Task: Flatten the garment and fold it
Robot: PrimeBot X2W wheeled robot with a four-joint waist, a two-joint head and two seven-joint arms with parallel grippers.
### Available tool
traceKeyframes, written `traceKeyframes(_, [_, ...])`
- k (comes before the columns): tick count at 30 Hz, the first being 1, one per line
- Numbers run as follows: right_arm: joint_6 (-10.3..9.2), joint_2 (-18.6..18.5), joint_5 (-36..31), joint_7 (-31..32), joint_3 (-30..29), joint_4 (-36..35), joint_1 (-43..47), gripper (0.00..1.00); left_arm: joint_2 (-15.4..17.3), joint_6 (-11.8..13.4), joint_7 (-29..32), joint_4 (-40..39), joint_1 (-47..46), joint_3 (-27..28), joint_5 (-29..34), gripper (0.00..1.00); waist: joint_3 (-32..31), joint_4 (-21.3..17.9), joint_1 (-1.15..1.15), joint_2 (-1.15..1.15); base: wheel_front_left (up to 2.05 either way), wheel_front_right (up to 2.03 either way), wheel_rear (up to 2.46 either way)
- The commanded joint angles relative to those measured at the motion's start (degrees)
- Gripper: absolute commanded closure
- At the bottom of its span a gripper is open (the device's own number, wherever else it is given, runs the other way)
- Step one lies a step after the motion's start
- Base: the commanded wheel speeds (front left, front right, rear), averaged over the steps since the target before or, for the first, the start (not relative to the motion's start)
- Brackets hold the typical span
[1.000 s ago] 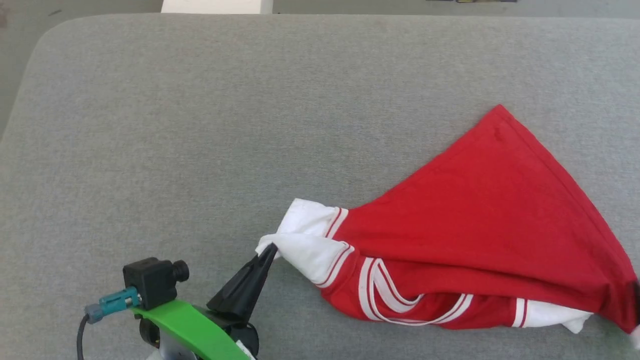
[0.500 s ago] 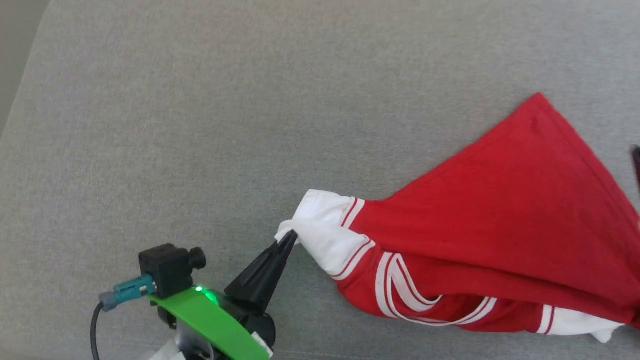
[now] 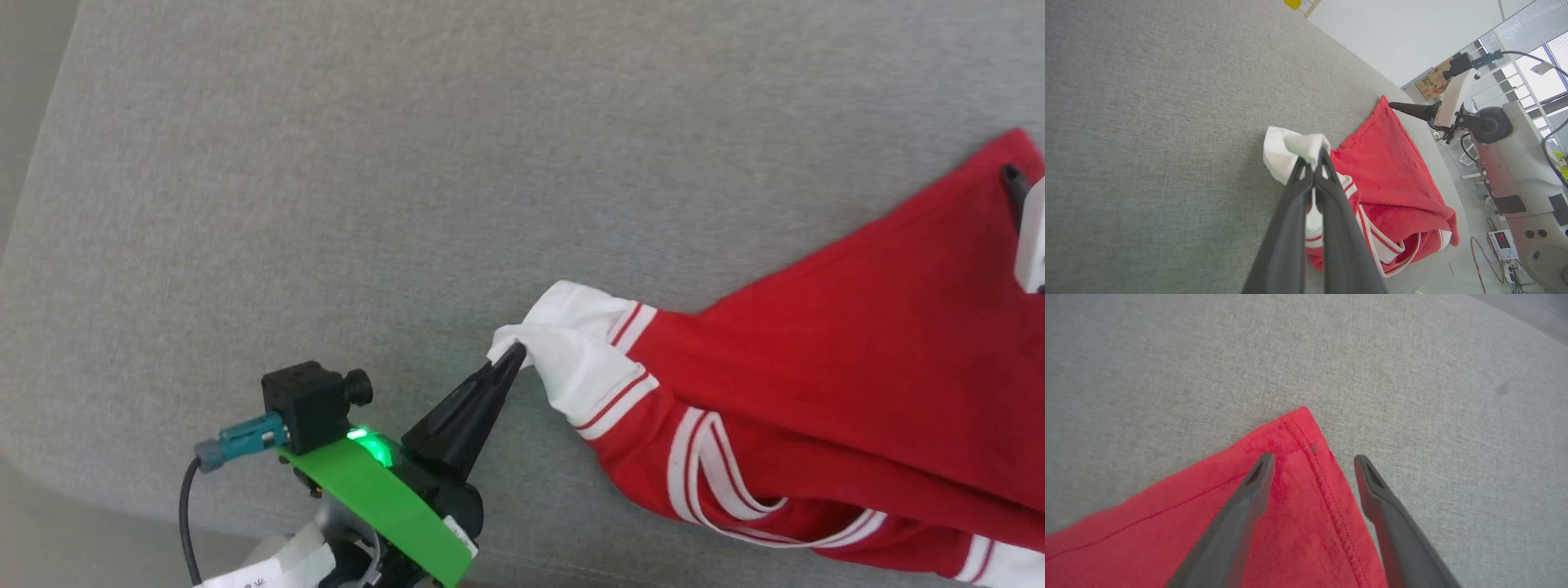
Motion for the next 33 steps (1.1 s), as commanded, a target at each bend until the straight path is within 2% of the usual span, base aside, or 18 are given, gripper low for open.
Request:
traceKeyframes(1, [-0.08,-0.41,-0.37,0.29,-0.01,0.84,-0.90,0.00,-0.35,-0.48,-0.46,0.20,-1.24,-0.01,0.87,1.00,2.48,2.22,0.00,0.00,0.00,0.00,0.00])
traceKeyframes(3, [-0.08,-0.65,-0.36,0.98,-0.34,2.00,-1.19,0.00,-0.42,-0.61,-0.66,0.46,-1.47,-0.05,0.88,1.00,3.14,2.49,0.00,0.00,0.00,0.00,0.00])
traceKeyframes(4, [-0.08,-0.68,-0.23,1.57,-0.51,2.47,-1.23,0.27,-0.43,-0.67,-0.75,0.58,-1.56,-0.04,0.88,1.00,3.33,2.56,0.00,0.00,0.00,0.00,0.00])
traceKeyframes(5, [-0.08,-0.62,0.06,2.28,-0.77,2.86,-1.30,0.58,-0.42,-0.73,-0.86,0.72,-1.63,0.00,0.85,1.00,3.50,2.58,0.00,0.00,0.00,0.00,0.00])
traceKeyframes(6, [-0.08,-0.61,0.34,3.00,-0.73,3.09,-1.27,1.00,-0.38,-0.77,-0.92,0.83,-1.67,0.04,0.81,1.00,3.59,2.56,0.00,0.00,0.00,0.00,0.00])
traceKeyframes(11, [-0.08,-1.10,1.71,5.57,-0.80,2.77,-1.27,1.00,-0.13,-0.91,-1.02,1.36,-2.09,0.37,0.54,1.00,3.29,2.11,0.00,0.00,0.00,0.00,0.00])
traceKeyframes(14, [-0.08,-0.71,2.04,4.30,-1.31,2.32,-1.23,1.00,-0.23,-1.06,-1.29,1.77,-2.28,0.53,0.19,1.00,2.31,1.60,0.00,0.00,0.00,0.00,0.00])
traceKeyframes(19, [-0.08,3.28,3.07,-3.15,-4.57,1.67,-0.89,1.00,-0.55,-0.96,-3.78,3.55,-2.68,2.05,0.64,1.00,-1.21,0.20,0.00,0.00,0.00,0.00,0.00])
traceKeyframes(20, [-0.08,6.48,4.31,-9.05,-6.35,1.36,-0.31,1.00,-0.73,0.49,-7.30,5.31,-3.66,4.30,3.38,1.00,-4.15,-0.88,0.00,0.00,0.00,0.00,0.00])
traceKeyframes(24, [-0.08,10.28,7.08,-16.31,-7.63,0.80,0.19,1.00,-0.79,2.05,-10.38,8.57,-6.90,5.87,7.39,1.00,-8.82,-2.44,0.00,0.00,0.00,0.00,0.00])
traceKeyframes(29, [-0.08,13.45,11.12,-20.71,-6.29,-0.05,-1.91,1.00,-0.06,2.34,-9.33,12.04,-14.79,6.62,9.88,1.00,-14.46,-4.41,0.00,0.00,0.00,0.00,0.00])
traceKeyframes(33, [-0.08,14.44,13.52,-22.22,-4.02,-0.04,-5.49,1.00,1.48,2.55,-6.67,14.64,-23.01,7.56,11.58,1.00,-18.13,-6.03,0.00,0.00,0.00,0.00,0.00])
